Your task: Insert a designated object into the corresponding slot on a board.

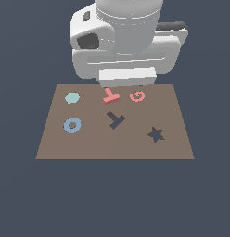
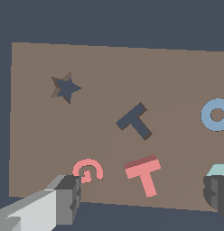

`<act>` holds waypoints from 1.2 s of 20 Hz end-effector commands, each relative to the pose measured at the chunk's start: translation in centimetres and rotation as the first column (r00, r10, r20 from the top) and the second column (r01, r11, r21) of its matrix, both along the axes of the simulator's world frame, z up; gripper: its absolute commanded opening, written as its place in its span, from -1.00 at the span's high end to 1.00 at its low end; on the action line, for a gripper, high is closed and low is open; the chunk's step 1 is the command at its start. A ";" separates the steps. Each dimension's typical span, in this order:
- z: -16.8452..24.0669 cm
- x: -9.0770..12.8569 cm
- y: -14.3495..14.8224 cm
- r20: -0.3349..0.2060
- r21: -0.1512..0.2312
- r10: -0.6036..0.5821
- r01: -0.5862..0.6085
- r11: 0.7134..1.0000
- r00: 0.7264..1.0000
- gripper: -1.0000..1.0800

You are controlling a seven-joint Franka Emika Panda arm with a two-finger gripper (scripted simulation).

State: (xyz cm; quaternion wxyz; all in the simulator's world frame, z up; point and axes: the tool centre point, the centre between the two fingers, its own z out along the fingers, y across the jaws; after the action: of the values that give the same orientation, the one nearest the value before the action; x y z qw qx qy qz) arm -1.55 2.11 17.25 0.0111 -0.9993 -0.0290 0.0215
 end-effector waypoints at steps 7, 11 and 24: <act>-0.7 -0.5 -0.2 0.003 -0.001 0.019 -0.019 1.000 1.000 -0.92; -1.9 -1.3 -0.5 0.007 -0.002 0.053 -0.053 0.999 0.999 -0.92; -9.1 -5.7 -2.8 0.034 -0.014 0.244 -0.243 0.970 0.969 -0.92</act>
State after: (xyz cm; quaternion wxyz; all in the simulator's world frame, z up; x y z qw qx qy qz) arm -6.79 -0.37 8.94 0.0039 -0.9901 -0.1402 0.0073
